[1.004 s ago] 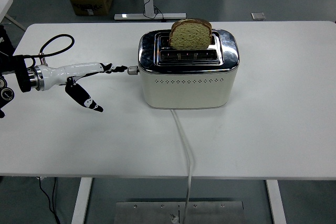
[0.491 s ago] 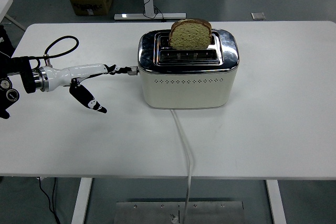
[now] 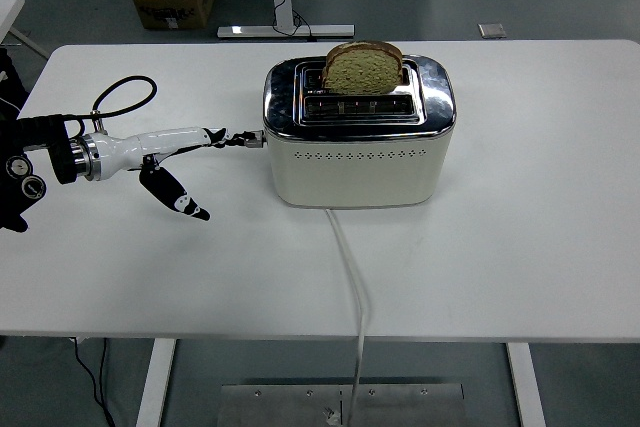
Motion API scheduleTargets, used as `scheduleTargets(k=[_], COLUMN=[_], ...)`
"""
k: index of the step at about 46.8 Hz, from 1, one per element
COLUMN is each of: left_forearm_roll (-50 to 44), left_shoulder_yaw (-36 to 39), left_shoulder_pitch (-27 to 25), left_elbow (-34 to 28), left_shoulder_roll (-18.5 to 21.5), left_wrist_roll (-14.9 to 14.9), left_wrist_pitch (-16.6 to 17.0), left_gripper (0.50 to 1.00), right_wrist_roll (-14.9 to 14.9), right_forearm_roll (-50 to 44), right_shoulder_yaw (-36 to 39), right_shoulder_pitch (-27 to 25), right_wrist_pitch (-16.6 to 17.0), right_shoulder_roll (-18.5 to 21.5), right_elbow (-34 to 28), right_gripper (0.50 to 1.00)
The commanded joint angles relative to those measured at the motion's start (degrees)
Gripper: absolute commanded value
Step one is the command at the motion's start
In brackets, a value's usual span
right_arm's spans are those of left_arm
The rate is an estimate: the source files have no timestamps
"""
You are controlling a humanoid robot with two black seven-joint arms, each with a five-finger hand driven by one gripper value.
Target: Press down toaster
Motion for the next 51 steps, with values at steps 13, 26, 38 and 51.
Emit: scheduleTargets(k=[13,26,38,51], left_forearm_roll=[0.01,-0.60,-0.69,-0.78], left_shoulder_yaw=[0.17,1.49,1.75,2.19], left_shoulder_pitch=[1.18,1.09,1.27,1.97], left_elbow=[0.07,0.95,1.92,2.71], left_shoulder_roll=[-0.88,-1.32,-1.67,-2.55], left_wrist_roll=[0.09,0.09,0.09,0.09], left_wrist_pitch=[-0.03,0.50,0.50,0.50], left_gripper=[1.000,1.000,1.000,1.000], right_wrist_roll=[0.09,0.09,0.00,0.09], right_forearm_roll=[0.00,0.00,0.00,0.00], right_shoulder_yaw=[-0.01,-0.01,-0.01,-0.01], right_shoulder_pitch=[0.00,0.00,0.00,0.00], right_wrist_pitch=[0.00,0.00,0.00,0.00], right_shoulder_roll=[0.00,0.00,0.00,0.00], right_elbow=[-0.04,-0.04,-0.04,-0.04], right_gripper=[1.000,1.000,0.998,0.998])
